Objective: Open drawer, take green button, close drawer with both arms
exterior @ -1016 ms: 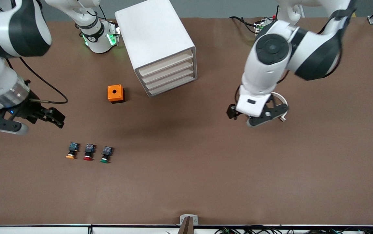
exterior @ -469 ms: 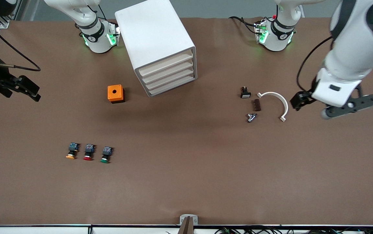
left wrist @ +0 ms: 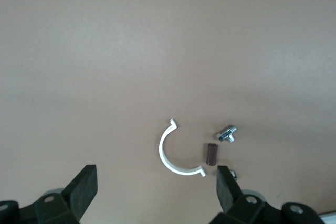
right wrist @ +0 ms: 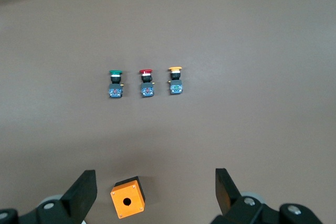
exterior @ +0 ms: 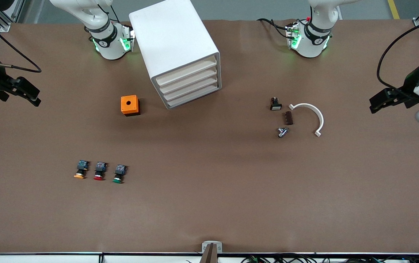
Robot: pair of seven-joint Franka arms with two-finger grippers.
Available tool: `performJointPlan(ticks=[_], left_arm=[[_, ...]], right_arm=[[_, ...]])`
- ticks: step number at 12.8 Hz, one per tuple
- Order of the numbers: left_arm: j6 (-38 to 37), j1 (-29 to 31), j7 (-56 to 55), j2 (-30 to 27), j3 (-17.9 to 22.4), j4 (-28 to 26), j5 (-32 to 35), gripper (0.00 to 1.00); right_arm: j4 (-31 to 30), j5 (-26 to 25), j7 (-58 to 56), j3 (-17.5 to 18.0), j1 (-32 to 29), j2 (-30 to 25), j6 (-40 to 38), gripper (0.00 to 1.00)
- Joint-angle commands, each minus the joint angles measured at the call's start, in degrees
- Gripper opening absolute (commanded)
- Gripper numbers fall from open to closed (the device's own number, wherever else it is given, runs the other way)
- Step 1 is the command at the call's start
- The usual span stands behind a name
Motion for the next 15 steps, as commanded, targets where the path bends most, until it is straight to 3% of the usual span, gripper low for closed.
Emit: performJointPlan(ticks=[1,5,11,15], left_arm=[[-3.63,-6.60,2.69,-3.54,8.55,-1.74,-3.64,1.00],[0.65,-7.76,3.05,-11.36,9.10,-11.75,-4.71,1.00],[0.31,-7.67,4.10,-12.08,7.87,-13.44,-4.09,1.00],[0.22,-7.41,4.01,-10.42,7.87,-10.90,-4.09,1.00]], right_arm=[[-0.61,0.31,-0.19,0.73,-1.76,-0.81,0.47,1.00],[2.63,0.58,-0.89,0.65,-1.95,-0.54,-0.93,1.00],[3.79,1.90,-5.90,-1.55,-1.42,0.25,-2.51,1.00],[3.44,1.81,-6.51,-1.29,-1.33,0.16,-2.34,1.00]])
